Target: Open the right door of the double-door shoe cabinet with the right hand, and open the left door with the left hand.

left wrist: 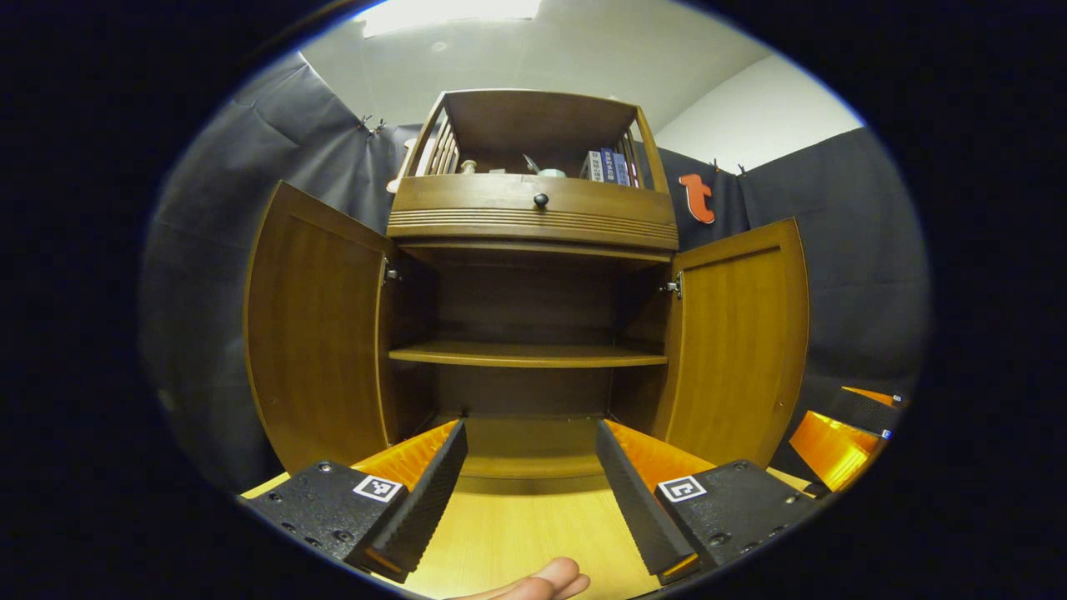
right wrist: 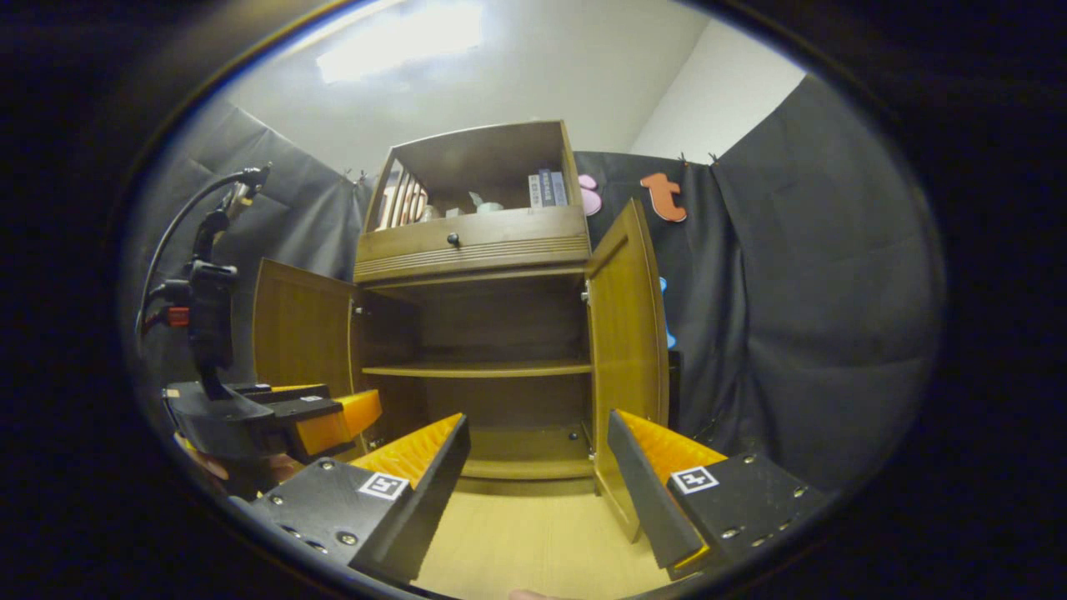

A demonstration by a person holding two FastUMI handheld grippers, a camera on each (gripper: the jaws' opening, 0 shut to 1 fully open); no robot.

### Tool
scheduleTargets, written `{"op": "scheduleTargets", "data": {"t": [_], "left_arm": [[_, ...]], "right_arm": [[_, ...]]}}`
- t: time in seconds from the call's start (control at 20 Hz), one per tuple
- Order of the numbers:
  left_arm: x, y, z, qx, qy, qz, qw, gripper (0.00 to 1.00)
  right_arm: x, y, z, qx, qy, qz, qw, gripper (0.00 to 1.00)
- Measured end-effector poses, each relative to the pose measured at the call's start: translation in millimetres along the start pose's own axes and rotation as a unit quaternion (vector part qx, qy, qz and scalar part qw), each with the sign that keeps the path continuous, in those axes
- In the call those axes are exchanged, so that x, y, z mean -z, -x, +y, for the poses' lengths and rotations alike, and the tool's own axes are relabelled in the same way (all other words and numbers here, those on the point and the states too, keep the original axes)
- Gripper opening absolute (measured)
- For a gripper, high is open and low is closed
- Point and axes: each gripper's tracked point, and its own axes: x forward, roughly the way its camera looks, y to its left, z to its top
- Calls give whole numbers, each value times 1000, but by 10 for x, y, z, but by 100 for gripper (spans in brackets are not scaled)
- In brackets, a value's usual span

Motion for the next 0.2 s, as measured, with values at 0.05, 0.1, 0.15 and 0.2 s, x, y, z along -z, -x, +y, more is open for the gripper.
{"op": "scheduleTargets", "data": {"t": [0.05,0.1,0.15,0.2], "left_arm": [[24,-9,31,-6,-4,2,1000,92],[55,2,52,-9,-6,4,1000,92],[64,7,56,-10,-5,6,1000,92],[60,1,69,-13,-5,6,1000,92]], "right_arm": [[9,14,-39,4,4,1,1000,98],[18,23,-56,7,7,1,1000,98],[25,39,-57,7,8,1,1000,98],[27,56,-40,4,8,1,1000,98]]}}
